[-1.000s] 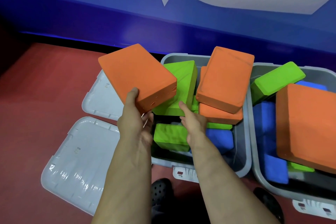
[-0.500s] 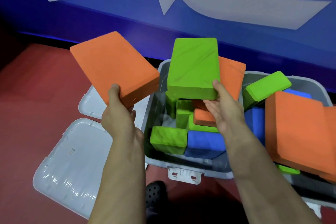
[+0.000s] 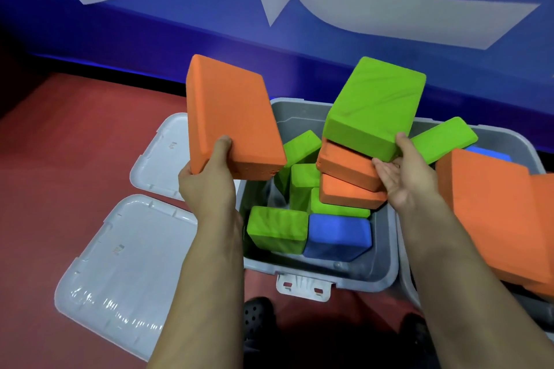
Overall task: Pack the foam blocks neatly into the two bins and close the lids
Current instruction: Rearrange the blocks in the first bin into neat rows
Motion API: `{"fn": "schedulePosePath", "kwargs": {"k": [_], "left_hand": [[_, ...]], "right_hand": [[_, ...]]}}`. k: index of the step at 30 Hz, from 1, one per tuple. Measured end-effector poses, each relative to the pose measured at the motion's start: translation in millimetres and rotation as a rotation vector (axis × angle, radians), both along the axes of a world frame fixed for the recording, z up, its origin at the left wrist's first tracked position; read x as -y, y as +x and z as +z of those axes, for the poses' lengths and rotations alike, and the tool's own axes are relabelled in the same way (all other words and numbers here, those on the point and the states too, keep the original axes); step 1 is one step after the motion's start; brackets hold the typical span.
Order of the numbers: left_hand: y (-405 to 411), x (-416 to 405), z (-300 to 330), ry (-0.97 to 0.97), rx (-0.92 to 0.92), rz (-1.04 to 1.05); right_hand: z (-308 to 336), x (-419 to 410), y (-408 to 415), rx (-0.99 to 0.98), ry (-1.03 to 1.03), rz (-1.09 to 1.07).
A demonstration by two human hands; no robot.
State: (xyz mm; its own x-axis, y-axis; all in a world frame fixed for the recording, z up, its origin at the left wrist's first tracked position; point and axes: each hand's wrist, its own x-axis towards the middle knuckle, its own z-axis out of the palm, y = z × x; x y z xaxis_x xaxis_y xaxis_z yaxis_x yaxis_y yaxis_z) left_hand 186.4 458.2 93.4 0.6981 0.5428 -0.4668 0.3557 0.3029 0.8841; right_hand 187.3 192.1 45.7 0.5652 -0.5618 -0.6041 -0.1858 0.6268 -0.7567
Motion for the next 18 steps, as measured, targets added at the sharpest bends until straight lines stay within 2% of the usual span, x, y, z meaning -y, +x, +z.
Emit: {"fn": "schedulePosePath", "kwargs": {"k": [6, 14, 18], "left_hand": [[0.4, 2.9, -4.6, 0.161, -0.021, -0.067], [1.4, -0.3, -7.2, 0.328, -0.02, -0.119], [2.7, -1.8, -7.2, 0.334, -0.034, -0.099]], "right_hand": [[-8.8, 3.5, 0.4, -0.099, -0.118, 0.132], [-6.7, 6.9, -8.5, -0.213, -0.276, 0.194], [-3.1, -7.2, -18.6, -0.215, -0.511, 0.157]]}}
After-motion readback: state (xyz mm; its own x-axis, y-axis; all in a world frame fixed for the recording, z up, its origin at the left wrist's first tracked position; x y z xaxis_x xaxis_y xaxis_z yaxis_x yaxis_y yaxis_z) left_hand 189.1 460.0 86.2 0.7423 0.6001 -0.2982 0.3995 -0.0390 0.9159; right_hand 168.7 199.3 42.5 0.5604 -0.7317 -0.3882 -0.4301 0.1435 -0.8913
